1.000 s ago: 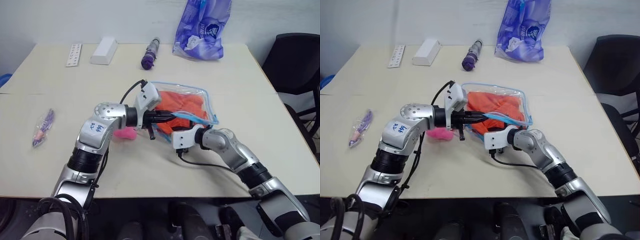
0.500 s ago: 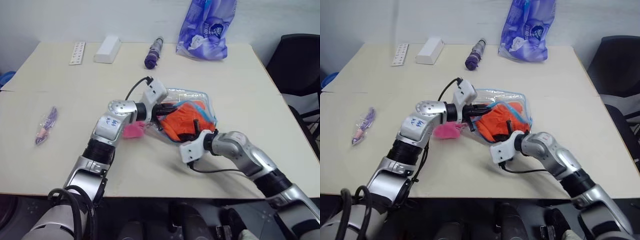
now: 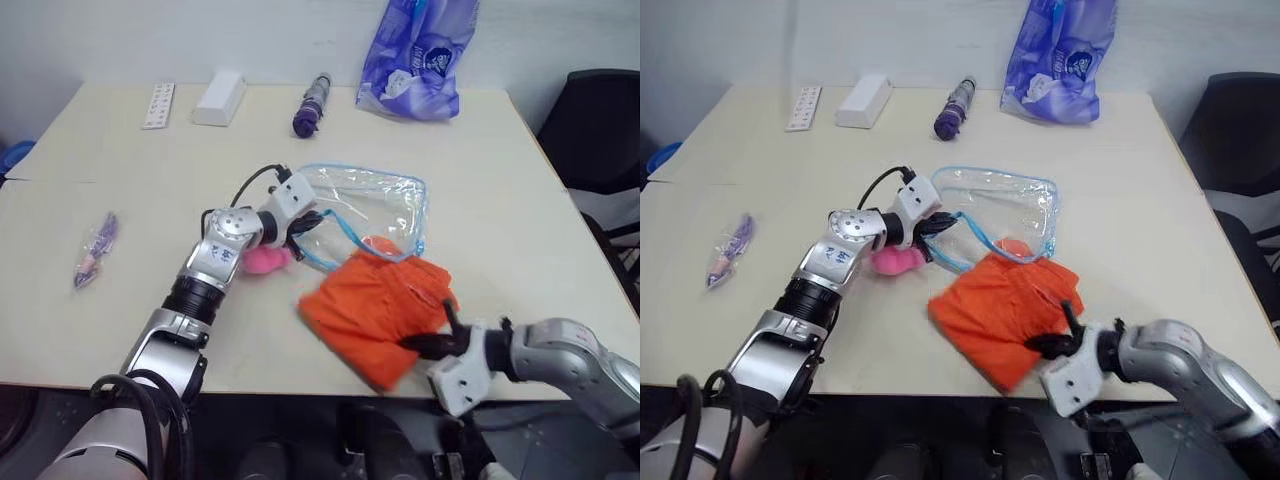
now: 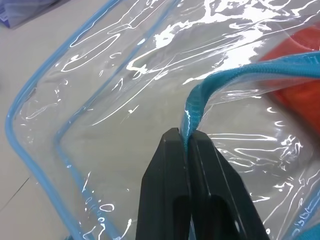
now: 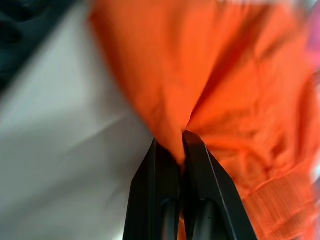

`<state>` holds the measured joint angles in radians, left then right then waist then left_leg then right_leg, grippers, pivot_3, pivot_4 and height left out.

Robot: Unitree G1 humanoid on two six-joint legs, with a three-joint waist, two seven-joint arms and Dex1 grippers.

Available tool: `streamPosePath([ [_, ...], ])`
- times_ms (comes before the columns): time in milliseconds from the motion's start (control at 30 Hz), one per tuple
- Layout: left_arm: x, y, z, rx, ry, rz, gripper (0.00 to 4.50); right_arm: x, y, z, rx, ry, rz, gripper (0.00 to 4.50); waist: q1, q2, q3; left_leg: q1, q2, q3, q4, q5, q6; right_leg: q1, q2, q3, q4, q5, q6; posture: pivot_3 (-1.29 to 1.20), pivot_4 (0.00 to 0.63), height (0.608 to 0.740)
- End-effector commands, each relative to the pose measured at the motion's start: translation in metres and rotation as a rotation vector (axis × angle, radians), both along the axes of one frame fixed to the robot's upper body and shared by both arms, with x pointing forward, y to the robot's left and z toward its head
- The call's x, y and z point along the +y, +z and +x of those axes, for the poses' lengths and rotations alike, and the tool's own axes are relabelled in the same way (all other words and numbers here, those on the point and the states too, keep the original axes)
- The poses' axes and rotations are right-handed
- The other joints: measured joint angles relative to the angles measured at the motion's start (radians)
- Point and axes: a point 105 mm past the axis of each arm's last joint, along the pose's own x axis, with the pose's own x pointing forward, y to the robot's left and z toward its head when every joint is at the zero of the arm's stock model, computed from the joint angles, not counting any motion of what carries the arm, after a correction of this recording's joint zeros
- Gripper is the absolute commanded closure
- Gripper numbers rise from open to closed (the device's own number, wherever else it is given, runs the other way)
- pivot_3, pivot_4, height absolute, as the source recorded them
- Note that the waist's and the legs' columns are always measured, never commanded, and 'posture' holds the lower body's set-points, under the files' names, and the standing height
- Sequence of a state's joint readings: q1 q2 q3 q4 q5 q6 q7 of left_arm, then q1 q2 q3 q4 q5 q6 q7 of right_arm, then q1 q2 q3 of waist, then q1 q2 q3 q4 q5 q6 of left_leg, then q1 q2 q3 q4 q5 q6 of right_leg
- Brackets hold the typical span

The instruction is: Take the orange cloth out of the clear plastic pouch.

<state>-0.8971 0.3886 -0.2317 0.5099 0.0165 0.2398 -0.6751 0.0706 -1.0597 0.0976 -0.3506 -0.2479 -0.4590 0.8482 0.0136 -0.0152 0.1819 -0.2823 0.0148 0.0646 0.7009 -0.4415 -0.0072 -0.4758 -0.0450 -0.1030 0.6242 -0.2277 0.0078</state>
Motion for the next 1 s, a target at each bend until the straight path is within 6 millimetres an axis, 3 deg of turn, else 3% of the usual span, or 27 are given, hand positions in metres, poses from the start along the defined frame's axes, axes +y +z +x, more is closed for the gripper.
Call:
streamPosePath([
  [33,0.019,0.016,-0.002,-0.071,0.005,0.041,4.50,-0.026,0.017,-0.003,-0.062,-0.099,-0.009,4.44,0.000,0.000,0.000,0.001,0.000,0.000,0.000,0.000,0.000,0.001,0.001,0.001,0.000,0.000,0.000,0.00,0.150,0.740],
  [167,0.037,0.010,-0.019,-0.048,-0.039,0.095,4.50,-0.074,0.021,-0.008,-0.065,-0.316,-0.001,4.44,0.005,0.000,0.000,0.002,0.001,0.000,-0.002,0.000,0.000,0.001,0.001,0.001,-0.003,0.000,0.000,0.00,0.150,0.740],
  [267,0.034,-0.001,-0.053,0.048,-0.202,0.106,4.50,-0.100,0.035,0.008,-0.110,-0.514,0.138,4.44,0.002,0.000,0.000,0.003,0.001,0.000,-0.002,0.000,0.000,0.002,0.001,0.002,-0.003,0.000,0.000,0.00,0.150,0.740],
  [467,0.034,-0.020,-0.093,0.141,-0.298,0.179,4.50,-0.078,0.047,0.048,-0.108,-0.658,0.514,4.44,-0.003,0.001,0.000,0.003,0.002,-0.001,-0.001,0.000,-0.002,0.001,0.002,0.003,-0.003,-0.001,-0.002,0.00,0.150,0.740],
  [600,0.033,-0.022,-0.088,0.156,-0.231,0.166,4.50,-0.068,0.043,0.078,-0.107,-0.721,0.570,4.44,-0.005,0.001,0.000,0.003,0.001,-0.001,0.000,0.001,-0.001,0.001,0.001,0.004,-0.002,-0.001,-0.002,0.00,0.150,0.740],
  [733,0.035,-0.019,-0.082,0.179,-0.172,0.125,4.50,-0.067,0.045,0.083,-0.050,-0.746,0.586,4.44,0.002,0.001,0.000,0.000,0.000,-0.001,-0.001,0.001,-0.001,-0.001,0.001,0.003,0.001,-0.001,-0.002,0.00,0.150,0.740],
  [867,0.040,-0.012,-0.081,0.271,-0.086,-0.005,3.55,-0.077,0.054,0.079,0.100,-0.862,0.739,3.47,0.009,0.001,0.000,0.000,0.001,-0.001,-0.001,0.001,0.000,-0.001,0.001,0.002,0.001,-0.001,-0.002,0.00,0.150,0.740],
  [1000,0.048,0.011,-0.079,0.328,-0.018,-0.167,2.26,-0.076,0.075,0.056,0.255,-0.851,0.843,2.01,0.011,0.001,0.000,-0.001,0.001,-0.003,-0.001,0.001,0.000,-0.002,0.001,0.002,0.002,-0.001,-0.002,0.00,0.150,0.740],
])
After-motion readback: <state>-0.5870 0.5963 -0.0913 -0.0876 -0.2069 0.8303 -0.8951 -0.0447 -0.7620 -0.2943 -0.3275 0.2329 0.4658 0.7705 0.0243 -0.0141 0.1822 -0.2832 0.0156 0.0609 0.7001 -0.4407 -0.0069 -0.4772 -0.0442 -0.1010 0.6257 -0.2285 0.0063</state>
